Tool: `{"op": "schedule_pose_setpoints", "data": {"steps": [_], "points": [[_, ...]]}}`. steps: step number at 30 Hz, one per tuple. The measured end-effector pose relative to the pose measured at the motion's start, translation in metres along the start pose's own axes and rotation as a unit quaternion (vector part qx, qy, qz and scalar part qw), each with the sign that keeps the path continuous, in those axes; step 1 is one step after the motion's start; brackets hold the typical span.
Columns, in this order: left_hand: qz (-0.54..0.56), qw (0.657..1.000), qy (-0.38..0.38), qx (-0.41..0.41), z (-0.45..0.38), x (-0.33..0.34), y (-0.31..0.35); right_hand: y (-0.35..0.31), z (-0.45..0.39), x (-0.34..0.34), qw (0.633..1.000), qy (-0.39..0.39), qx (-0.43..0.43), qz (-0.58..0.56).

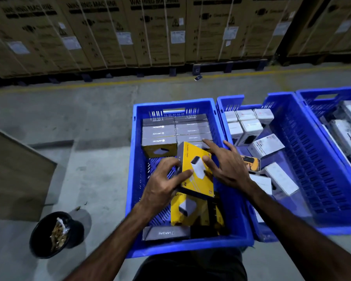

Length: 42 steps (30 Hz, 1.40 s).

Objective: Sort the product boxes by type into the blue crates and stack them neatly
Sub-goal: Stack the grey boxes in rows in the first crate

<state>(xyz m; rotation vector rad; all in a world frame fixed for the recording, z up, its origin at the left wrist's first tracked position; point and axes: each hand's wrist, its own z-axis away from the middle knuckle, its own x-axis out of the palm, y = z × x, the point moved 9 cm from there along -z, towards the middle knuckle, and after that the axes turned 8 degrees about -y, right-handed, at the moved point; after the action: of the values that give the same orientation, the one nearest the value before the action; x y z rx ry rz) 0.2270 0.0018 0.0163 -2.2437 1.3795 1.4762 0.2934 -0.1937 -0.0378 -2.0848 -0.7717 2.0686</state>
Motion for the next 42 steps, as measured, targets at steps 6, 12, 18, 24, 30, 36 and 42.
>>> {"op": "schedule_pose_setpoints", "data": {"steps": [6, 12, 18, 24, 30, 36, 42], "points": [[-0.015, 0.996, -0.008, 0.082, -0.001, 0.0, 0.004, 0.008, -0.006, 0.006, 1.0, -0.025, -0.007, -0.013], [-0.01, 0.998, -0.065, 0.008, -0.01, 0.009, -0.04, 0.007, -0.005, 0.005, 1.0, -0.019, -0.001, -0.003], [0.51, 0.722, -0.032, -0.466, 0.015, 0.055, -0.092, 0.011, -0.004, -0.002, 0.998, 0.013, 0.007, -0.06], [0.382, 0.845, -0.113, -0.358, -0.009, 0.037, -0.089, 0.007, -0.004, 0.008, 1.0, -0.022, -0.004, 0.017], [0.146, 0.933, -0.145, -0.297, -0.02, 0.016, -0.083, -0.002, -0.002, 0.003, 0.998, -0.023, -0.02, 0.047], [-0.116, 0.95, -0.215, -0.196, -0.032, -0.026, -0.091, -0.005, -0.001, -0.002, 1.0, -0.01, -0.016, -0.001], [-0.223, 0.925, -0.232, -0.202, -0.034, -0.022, -0.121, -0.006, 0.0, -0.005, 1.0, -0.004, -0.005, -0.004]]}}
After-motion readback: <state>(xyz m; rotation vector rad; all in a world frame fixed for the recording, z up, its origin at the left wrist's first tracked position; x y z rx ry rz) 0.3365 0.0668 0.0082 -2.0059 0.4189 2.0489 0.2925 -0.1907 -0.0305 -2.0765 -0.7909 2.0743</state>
